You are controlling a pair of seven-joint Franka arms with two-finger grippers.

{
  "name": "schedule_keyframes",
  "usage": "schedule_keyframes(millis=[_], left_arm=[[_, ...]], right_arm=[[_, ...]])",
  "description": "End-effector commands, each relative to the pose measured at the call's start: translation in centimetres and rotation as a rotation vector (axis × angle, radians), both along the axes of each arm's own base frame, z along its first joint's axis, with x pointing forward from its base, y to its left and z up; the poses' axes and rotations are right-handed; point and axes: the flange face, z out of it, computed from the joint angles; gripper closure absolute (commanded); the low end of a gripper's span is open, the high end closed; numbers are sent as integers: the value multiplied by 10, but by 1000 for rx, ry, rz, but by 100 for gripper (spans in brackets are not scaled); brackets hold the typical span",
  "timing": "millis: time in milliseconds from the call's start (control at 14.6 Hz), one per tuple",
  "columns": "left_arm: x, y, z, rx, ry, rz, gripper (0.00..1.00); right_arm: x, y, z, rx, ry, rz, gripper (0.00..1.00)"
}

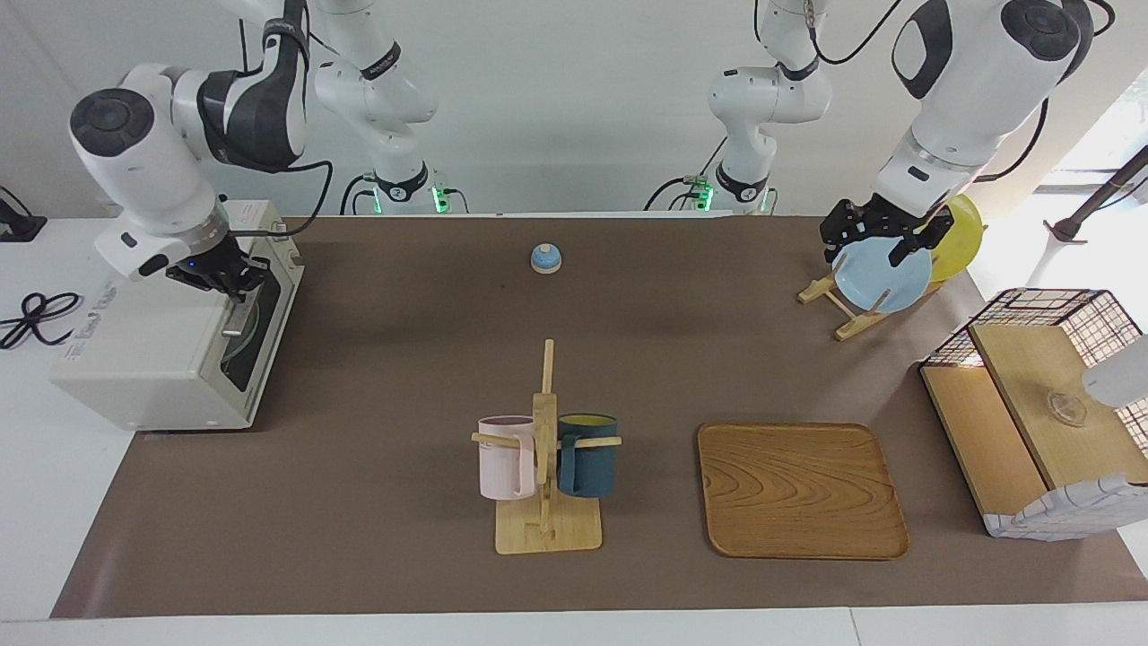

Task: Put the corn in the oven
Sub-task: 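Push the oven door closed with the right gripper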

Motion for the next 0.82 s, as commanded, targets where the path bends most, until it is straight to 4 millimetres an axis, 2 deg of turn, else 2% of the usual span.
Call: schedule_keyframes(millis=[0, 68, 137, 342, 479, 753], left_arm=[[0, 2, 6, 17, -12, -1, 0], [0, 2, 5, 17, -10, 0, 0], [1, 2, 5, 17, -10, 0, 0], [1, 2, 6, 17, -12, 0, 0], [1, 2, 5, 17, -10, 0, 0], [1, 2, 6, 17, -12, 0, 0]], right_arm=[[3, 29, 44, 62, 9, 31, 70], [4, 43, 57, 66, 11, 52, 47], [3, 53, 64, 68, 6, 63, 0], [1, 71, 68, 92, 27, 48, 0], [2, 66, 80, 111, 4, 20, 0], [-4, 75, 77, 101, 49, 34, 0]])
